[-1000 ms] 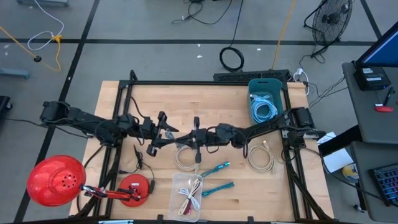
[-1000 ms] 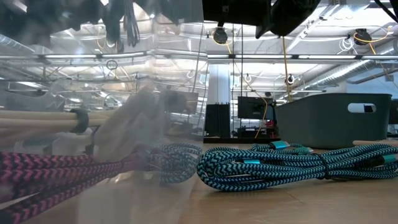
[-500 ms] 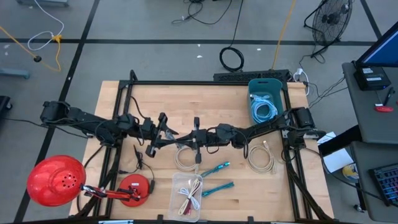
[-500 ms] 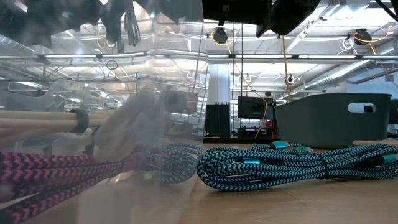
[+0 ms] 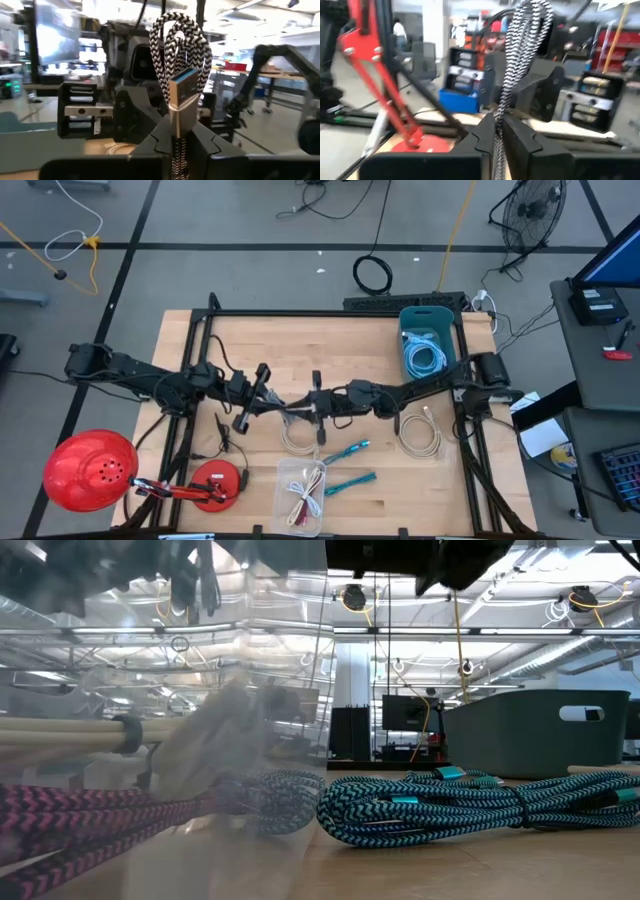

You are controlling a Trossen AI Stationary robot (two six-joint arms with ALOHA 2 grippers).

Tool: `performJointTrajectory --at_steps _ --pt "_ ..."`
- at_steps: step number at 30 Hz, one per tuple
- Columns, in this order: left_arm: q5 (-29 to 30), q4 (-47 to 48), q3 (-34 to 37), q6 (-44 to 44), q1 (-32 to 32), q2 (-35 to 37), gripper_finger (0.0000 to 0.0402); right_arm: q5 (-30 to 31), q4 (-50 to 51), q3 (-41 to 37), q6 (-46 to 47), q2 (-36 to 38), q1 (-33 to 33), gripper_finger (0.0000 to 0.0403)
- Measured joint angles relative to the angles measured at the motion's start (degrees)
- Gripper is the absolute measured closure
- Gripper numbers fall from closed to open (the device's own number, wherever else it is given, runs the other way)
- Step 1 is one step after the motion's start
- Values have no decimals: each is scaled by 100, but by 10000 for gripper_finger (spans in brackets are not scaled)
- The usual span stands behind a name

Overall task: Pick & Place USB Port
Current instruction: Put the black charger cable into the transparent bin

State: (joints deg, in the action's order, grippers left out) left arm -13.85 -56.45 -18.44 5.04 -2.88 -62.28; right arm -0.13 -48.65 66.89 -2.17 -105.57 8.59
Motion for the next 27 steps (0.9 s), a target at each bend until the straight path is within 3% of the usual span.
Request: performJointTrajectory --at_steps 7,14,22,27 --pt "-811 145 0 -138 353 2 385 -904 1633 -2 296 1007 402 327" --pt "-1918 1463 -502 -383 878 3 387 -581 3232 -4 40 1833 992 313" --pt "-2702 2015 -1214 -1055 694 -712 387 757 2978 -592 -342 2027 1298 322" --pt "-3612 2048 -1844 -1247 676 -1729 387 770 2315 -990 -277 2025 1208 326"
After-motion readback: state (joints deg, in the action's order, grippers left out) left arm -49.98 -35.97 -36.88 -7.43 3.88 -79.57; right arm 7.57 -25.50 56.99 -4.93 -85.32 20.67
